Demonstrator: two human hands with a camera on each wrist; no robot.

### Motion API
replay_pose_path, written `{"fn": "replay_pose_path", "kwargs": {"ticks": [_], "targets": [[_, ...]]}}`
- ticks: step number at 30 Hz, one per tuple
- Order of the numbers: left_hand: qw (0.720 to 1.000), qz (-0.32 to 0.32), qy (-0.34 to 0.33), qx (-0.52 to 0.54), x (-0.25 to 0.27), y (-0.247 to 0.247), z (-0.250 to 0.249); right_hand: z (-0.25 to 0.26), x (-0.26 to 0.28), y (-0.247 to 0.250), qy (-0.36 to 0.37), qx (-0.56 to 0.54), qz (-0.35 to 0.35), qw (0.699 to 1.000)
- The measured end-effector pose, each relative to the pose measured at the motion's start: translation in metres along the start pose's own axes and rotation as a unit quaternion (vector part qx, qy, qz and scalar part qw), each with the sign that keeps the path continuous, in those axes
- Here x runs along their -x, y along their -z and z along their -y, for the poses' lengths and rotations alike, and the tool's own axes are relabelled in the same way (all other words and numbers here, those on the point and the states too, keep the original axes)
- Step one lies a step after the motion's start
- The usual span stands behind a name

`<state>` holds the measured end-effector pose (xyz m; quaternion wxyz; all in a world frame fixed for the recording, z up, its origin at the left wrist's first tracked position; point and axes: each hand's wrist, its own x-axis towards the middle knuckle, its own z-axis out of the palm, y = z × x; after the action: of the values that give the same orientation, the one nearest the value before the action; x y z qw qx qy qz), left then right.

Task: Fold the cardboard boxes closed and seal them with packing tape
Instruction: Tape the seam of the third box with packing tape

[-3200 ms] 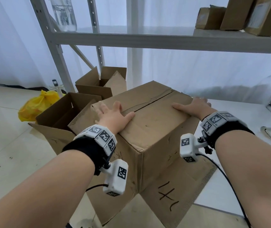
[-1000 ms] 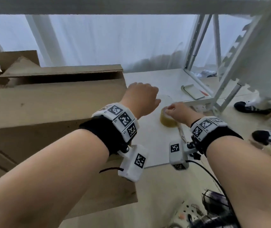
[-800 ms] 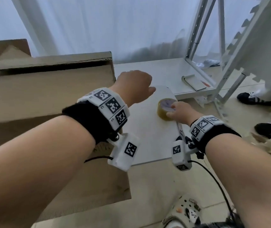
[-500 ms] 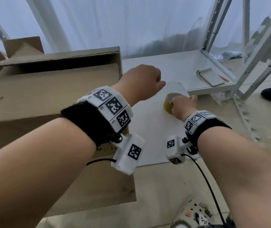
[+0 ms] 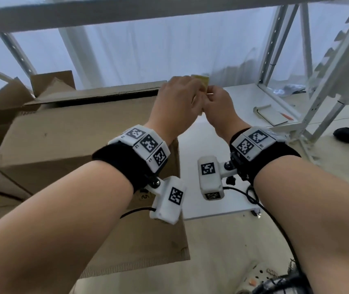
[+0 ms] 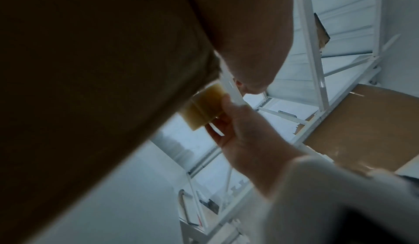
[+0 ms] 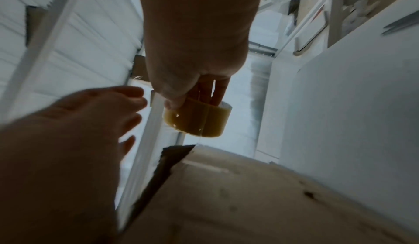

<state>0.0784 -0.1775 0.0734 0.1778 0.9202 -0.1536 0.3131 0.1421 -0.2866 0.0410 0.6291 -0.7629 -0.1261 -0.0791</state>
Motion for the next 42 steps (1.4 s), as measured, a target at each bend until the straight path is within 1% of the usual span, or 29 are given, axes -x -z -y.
{"fn": "replay_pose_path", "kwargs": {"ticks": [2,4,7,9,12,15,17,19,21,23,25,27,29,30,32,34,38,42], "targets": [[0.999,0.003,0.004,-0.042,0.009,0.009,0.016,0.019,0.006,-0.009,0.046,0.026,0.0,0.999],[0.996,0.023,0.034,-0.085,0.021,0.021,0.034,0.037,0.016,-0.019,0.101,0.075,-0.001,0.992],[0.989,0.045,0.066,-0.128,0.043,0.05,0.065,0.055,0.031,-0.036,0.172,0.186,-0.02,0.967],[0.974,0.086,0.115,-0.174,0.058,0.071,0.09,0.063,0.039,-0.049,0.205,0.25,-0.022,0.946],[0.929,0.18,0.22,-0.237,0.075,0.101,0.126,0.07,0.049,-0.07,0.213,0.331,0.009,0.919],[0.892,0.235,0.282,-0.262,0.092,0.129,0.154,0.076,0.055,-0.094,0.207,0.381,0.048,0.9],[0.878,0.25,0.329,-0.241,0.103,0.143,0.166,0.081,0.06,-0.111,0.205,0.419,0.071,0.881],[0.868,0.251,0.375,-0.207,0.113,0.152,0.173,0.086,0.067,-0.128,0.199,0.449,0.091,0.866],[0.864,0.247,0.407,-0.162,0.122,0.162,0.178,0.088,0.077,-0.144,0.194,0.463,0.096,0.859],[0.869,0.248,0.416,-0.102,0.128,0.169,0.181,0.084,0.085,-0.155,0.198,0.456,0.089,0.863],[0.877,0.242,0.409,-0.075,0.132,0.174,0.18,0.078,0.091,-0.157,0.215,0.439,0.07,0.87],[0.883,0.232,0.399,-0.083,0.132,0.175,0.175,0.074,0.092,-0.152,0.23,0.436,0.046,0.869],[0.889,0.223,0.388,-0.098,0.131,0.172,0.169,0.072,0.089,-0.143,0.248,0.45,0.037,0.857],[0.891,0.218,0.384,-0.104,0.13,0.17,0.165,0.071,0.086,-0.138,0.251,0.447,0.034,0.858],[0.899,0.202,0.374,-0.105,0.129,0.168,0.161,0.07,0.082,-0.128,0.251,0.427,0.03,0.868],[0.904,0.192,0.369,-0.1,0.127,0.169,0.161,0.068,0.08,-0.123,0.266,0.418,0.03,0.868],[0.898,0.18,0.396,-0.07,0.126,0.176,0.171,0.067,0.082,-0.124,0.297,0.418,0.037,0.858],[0.886,0.179,0.427,0.005,0.128,0.17,0.178,0.066,0.084,-0.125,0.303,0.418,0.035,0.856]]}}
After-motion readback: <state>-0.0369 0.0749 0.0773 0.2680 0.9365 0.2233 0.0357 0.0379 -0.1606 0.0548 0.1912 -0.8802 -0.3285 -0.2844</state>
